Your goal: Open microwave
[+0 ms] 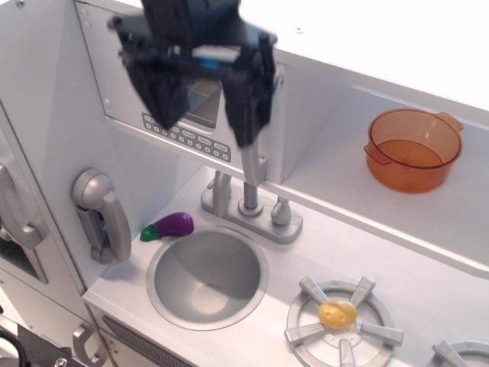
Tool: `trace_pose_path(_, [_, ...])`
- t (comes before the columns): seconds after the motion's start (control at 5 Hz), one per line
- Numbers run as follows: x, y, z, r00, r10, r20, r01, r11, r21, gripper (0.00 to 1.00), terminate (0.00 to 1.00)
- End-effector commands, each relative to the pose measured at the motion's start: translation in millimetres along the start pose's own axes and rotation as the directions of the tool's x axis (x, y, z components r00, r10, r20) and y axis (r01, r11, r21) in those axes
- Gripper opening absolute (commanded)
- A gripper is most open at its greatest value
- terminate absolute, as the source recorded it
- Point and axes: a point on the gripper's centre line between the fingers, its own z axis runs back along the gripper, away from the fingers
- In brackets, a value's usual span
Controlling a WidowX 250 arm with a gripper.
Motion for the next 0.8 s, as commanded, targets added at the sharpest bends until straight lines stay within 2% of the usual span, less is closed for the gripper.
trace_pose_path(0.0, [23,18,-1,0.997,0.017,0.076,-0.02,0.999,0.04,1.0,0.0])
trace_pose_path(0.4, [51,37,-15,0.991,0.053,0.125,-0.062,0.996,0.065,1.0,0.0])
trace_pose_path(0.6, [69,37,-29,0.99,0.075,0.119,-0.085,0.993,0.079,1.0,0.0])
